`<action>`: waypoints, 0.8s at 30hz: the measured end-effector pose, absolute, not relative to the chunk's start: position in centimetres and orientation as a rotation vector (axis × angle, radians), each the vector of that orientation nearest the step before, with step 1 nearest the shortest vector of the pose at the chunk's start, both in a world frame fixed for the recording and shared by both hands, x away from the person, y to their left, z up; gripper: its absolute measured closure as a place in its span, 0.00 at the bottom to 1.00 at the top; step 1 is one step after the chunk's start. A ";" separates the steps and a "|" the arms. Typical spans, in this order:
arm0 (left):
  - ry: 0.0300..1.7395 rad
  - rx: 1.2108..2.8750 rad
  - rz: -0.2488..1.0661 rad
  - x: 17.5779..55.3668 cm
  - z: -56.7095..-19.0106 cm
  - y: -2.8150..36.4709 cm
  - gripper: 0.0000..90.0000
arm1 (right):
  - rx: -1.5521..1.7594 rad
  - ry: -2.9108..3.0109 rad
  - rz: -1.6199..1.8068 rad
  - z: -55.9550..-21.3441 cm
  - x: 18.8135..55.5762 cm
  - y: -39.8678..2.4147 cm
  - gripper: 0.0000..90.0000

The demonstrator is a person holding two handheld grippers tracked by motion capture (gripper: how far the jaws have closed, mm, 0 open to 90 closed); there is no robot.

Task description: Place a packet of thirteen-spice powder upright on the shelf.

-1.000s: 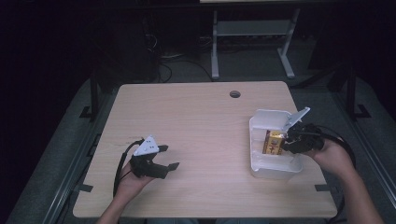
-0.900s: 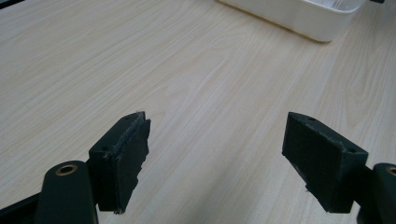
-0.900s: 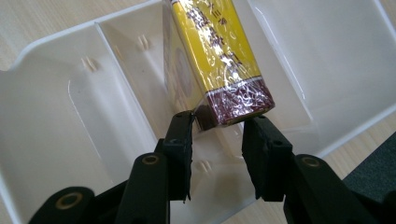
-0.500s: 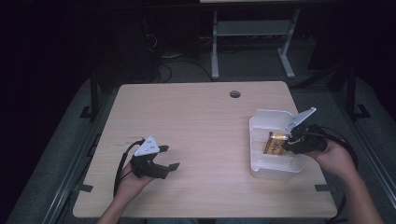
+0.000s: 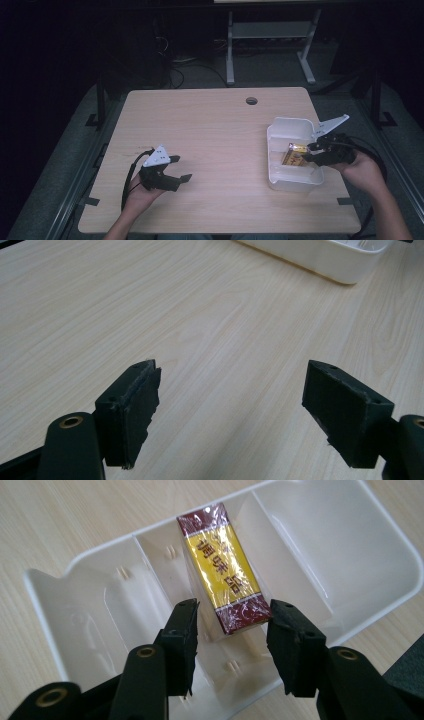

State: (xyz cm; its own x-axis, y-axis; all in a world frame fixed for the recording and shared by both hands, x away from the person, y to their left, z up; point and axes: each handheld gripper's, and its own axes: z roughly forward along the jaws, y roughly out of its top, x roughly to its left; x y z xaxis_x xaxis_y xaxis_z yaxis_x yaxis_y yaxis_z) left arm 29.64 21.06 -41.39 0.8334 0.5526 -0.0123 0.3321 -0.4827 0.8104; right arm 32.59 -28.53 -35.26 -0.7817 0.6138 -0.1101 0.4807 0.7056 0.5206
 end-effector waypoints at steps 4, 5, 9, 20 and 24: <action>0.650 2.115 0.316 29.6 -41.4 21.1 0.25 | 0.874 2.604 0.748 -34.5 32.0 -29.0 0.57; 0.651 2.116 0.317 29.6 -41.4 21.1 0.25 | 0.876 2.599 0.761 -34.4 31.8 -29.1 0.57; 0.652 2.114 0.316 29.7 -41.4 21.1 0.25 | 0.871 2.577 0.811 -33.7 31.1 -29.5 0.56; 0.655 2.115 0.318 29.7 -41.4 21.1 0.24 | 0.841 2.537 0.902 -32.8 29.0 -29.7 0.54; 0.656 2.113 0.319 29.7 -41.4 21.2 0.24 | 0.823 2.528 0.929 -32.8 28.0 -29.6 0.53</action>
State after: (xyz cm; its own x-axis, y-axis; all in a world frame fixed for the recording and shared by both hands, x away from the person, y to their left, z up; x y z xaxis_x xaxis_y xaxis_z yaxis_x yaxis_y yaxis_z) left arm 29.68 21.17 -41.42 0.8277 0.5610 -0.0130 0.3361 -0.4771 0.8120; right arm 27.98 -29.59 -32.78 -0.7811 0.6164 -0.0995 0.4052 0.6217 0.6703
